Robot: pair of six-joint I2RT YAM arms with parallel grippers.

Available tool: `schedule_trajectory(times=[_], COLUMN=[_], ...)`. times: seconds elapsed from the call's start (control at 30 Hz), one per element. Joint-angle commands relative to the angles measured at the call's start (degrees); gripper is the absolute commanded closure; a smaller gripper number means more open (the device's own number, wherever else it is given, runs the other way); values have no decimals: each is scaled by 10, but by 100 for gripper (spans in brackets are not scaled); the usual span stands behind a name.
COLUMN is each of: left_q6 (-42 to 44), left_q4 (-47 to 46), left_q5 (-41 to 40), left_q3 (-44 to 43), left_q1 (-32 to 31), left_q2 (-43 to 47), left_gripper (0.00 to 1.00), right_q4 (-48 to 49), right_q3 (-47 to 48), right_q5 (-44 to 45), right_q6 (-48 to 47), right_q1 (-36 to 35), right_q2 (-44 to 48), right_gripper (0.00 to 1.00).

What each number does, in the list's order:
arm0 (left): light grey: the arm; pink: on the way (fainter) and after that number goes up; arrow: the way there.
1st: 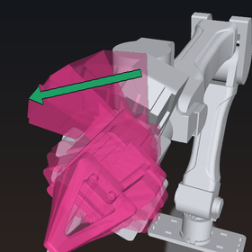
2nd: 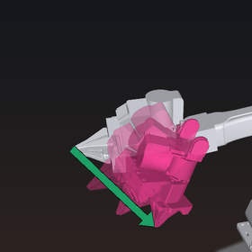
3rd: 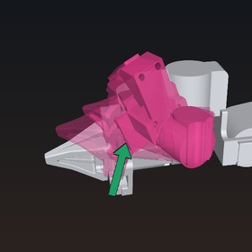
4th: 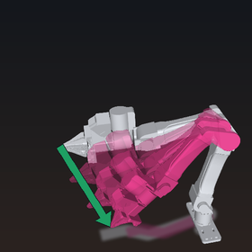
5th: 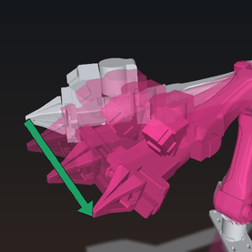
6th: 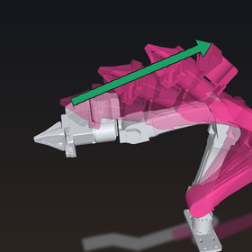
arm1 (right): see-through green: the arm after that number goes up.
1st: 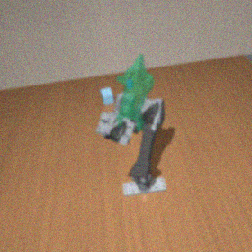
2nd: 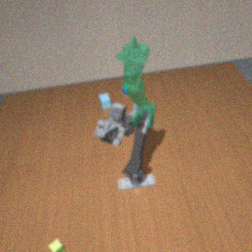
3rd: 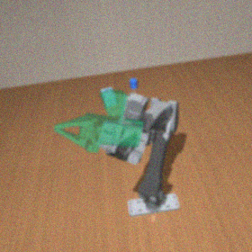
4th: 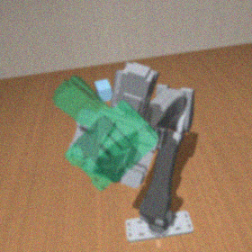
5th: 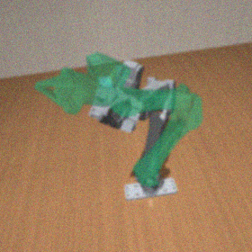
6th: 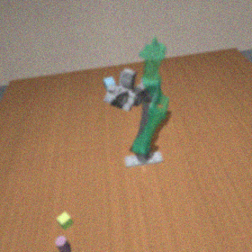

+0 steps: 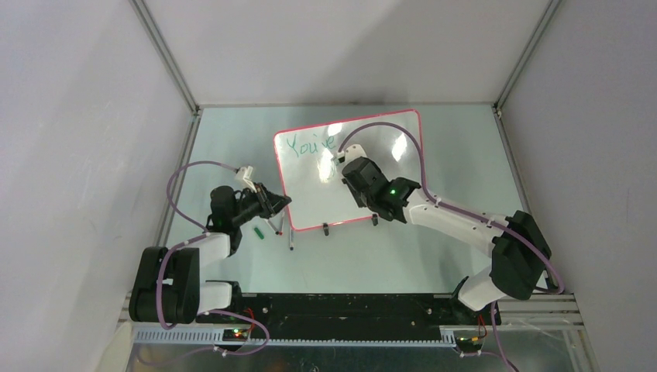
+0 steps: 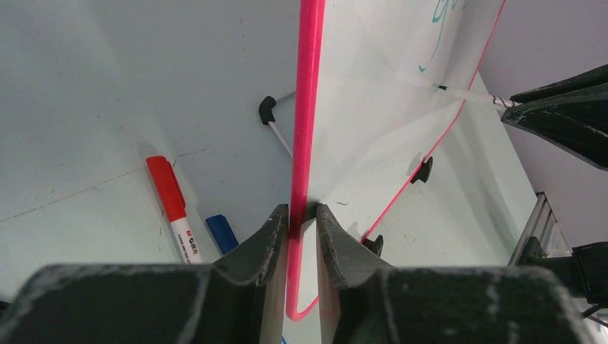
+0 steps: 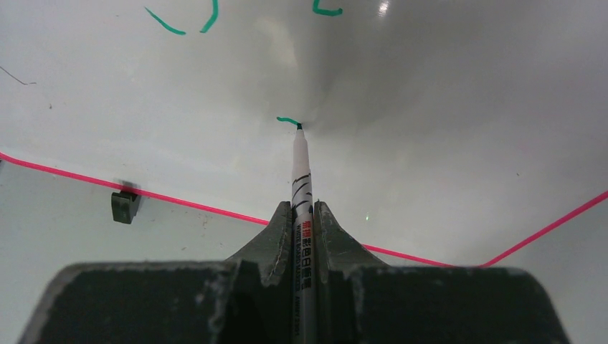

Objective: Write a sentence on the whiteboard

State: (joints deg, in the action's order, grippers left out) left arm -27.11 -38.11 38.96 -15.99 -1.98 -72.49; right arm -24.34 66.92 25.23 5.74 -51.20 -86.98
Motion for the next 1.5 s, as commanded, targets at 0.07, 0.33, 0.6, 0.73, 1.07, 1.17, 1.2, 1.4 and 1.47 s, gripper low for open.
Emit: schedule_trajectory(times=[0.07, 0.33, 0.6, 0.73, 1.07, 1.17, 1.2, 1.4, 1.47], left_q6=[7, 7, 7, 7, 7, 7, 7, 7, 8], left_q4=[0, 1, 1, 1, 1, 1, 1, 2, 1], left_q5=[-25, -25, -25, -25, -25, -24, -25, -25, -25], left_q3=[-11, -11, -11, -11, -11, -11, -11, -11, -11], left_q1=[0, 0, 0, 1, 0, 1, 1, 0, 0], left_q2=[5, 5, 6, 6, 7, 7, 6, 7, 6], left_gripper=[77, 77, 77, 77, 77, 77, 77, 77, 77], right_q4=[-14, -11, 22, 18, 20, 23, 25, 27, 24], right_q3=[3, 3, 4, 21, 42, 42, 42, 43, 43], right_q5=[28, 1, -47, -54, -60, -61, -61, -60, -59], right_q6=[0, 6, 2, 1, -3, -3, -3, -3, -2], right_q1=[16, 17, 22, 31, 39, 41, 42, 46, 47], right_q2=[18, 41, 71, 58, 26, 23, 21, 13, 9], right_gripper=[100, 100, 100, 100, 100, 100, 100, 100, 100])
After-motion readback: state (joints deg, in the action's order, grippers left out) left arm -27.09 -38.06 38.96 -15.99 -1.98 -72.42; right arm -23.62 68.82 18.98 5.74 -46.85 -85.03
